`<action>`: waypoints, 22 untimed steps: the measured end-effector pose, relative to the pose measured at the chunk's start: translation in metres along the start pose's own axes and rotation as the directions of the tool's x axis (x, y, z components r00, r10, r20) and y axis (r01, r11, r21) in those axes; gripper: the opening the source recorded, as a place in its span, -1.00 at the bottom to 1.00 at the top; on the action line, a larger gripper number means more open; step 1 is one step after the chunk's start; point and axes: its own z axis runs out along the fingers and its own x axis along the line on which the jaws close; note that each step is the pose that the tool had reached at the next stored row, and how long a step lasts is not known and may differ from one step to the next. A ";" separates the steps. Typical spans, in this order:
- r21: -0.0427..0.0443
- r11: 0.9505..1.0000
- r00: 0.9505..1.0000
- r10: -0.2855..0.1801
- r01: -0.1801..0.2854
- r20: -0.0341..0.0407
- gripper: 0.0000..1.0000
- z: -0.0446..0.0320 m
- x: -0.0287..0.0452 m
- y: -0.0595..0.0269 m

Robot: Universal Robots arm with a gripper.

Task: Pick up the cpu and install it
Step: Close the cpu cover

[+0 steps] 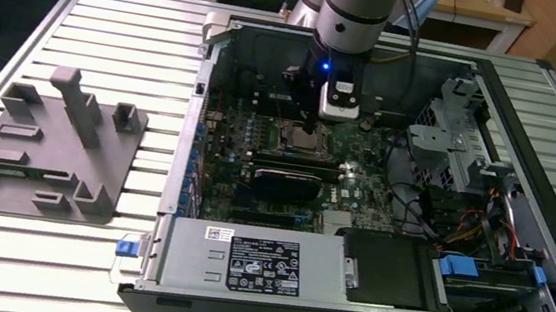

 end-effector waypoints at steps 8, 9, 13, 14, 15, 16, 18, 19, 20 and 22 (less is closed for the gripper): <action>0.004 0.996 0.996 -0.087 0.087 -0.002 -0.79 0.0000 0.0000 0.0000; 0.004 0.995 0.995 -0.098 0.098 -0.003 -0.79 0.0000 0.0000 0.0000; 0.006 0.990 0.990 -0.143 0.143 -0.004 -0.79 0.0000 0.0000 0.0000; 0.007 0.988 0.988 -0.154 0.154 -0.004 -0.79 0.0000 0.0000 0.0000; 0.007 0.986 0.986 -0.166 0.166 -0.005 -0.79 0.0000 0.0000 0.0000; 0.008 0.984 0.984 -0.178 0.178 -0.005 -0.79 0.0000 0.0000 0.0000; 0.009 0.979 0.979 -0.205 0.205 -0.006 -0.79 0.0001 0.0000 0.0000; 0.009 0.976 0.976 -0.219 0.219 -0.006 -0.79 0.0002 0.0000 0.0000; 0.010 0.972 0.972 -0.235 0.235 -0.007 -0.79 0.0003 0.0000 0.0000; 0.011 0.963 0.963 -0.269 0.269 -0.008 -0.79 0.0005 0.0000 0.0000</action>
